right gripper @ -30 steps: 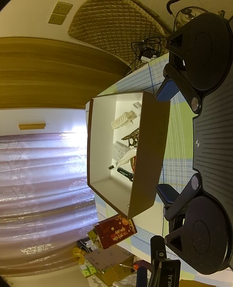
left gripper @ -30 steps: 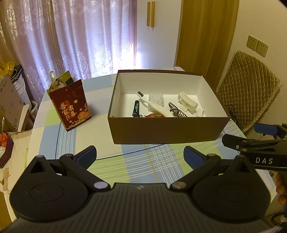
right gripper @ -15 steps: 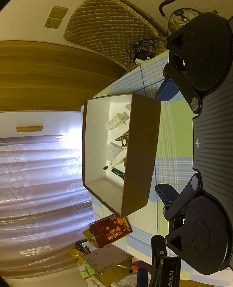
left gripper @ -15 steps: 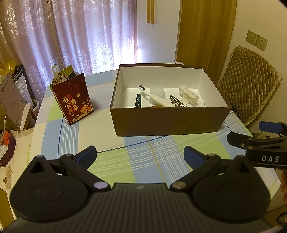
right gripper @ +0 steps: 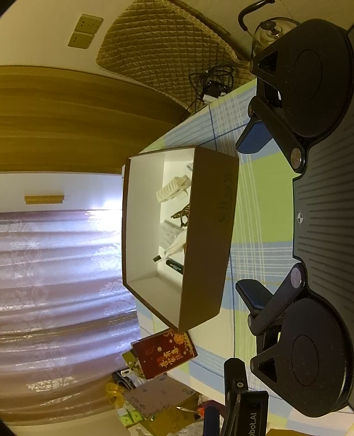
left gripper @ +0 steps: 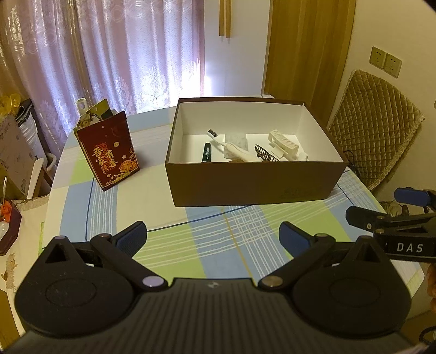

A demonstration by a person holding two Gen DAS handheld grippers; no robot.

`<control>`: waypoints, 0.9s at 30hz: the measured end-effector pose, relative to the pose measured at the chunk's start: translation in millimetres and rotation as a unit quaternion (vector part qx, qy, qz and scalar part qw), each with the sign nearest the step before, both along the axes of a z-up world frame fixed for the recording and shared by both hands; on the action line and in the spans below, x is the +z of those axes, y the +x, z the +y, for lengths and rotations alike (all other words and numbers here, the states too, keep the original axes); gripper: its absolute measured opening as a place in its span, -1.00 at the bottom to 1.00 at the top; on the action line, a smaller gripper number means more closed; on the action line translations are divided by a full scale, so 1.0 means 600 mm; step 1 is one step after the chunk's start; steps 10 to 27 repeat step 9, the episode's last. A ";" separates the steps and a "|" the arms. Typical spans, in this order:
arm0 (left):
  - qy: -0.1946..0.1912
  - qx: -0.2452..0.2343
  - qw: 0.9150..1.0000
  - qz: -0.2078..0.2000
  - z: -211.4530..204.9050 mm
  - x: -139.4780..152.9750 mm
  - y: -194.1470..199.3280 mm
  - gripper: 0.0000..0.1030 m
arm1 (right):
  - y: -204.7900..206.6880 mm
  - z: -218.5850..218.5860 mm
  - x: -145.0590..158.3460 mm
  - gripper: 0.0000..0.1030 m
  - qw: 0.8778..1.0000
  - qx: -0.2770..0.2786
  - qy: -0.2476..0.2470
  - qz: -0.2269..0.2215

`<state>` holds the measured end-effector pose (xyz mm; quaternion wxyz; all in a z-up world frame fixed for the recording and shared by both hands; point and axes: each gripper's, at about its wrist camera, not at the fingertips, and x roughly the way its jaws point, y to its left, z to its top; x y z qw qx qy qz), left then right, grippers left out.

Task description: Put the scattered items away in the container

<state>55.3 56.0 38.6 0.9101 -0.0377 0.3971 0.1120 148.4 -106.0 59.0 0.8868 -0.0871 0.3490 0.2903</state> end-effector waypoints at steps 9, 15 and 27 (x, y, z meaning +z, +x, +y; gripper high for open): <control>0.008 0.011 1.000 -0.006 -0.011 -0.001 0.000 0.97 | 0.008 -0.001 -0.007 1.00 1.000 0.019 -0.003 -0.005; 0.008 0.011 1.000 -0.006 -0.011 -0.001 0.000 0.97 | 0.008 -0.001 -0.007 1.00 1.000 0.019 -0.003 -0.005; 0.008 0.011 1.000 -0.006 -0.011 -0.001 0.000 0.97 | 0.008 -0.001 -0.007 1.00 1.000 0.019 -0.003 -0.005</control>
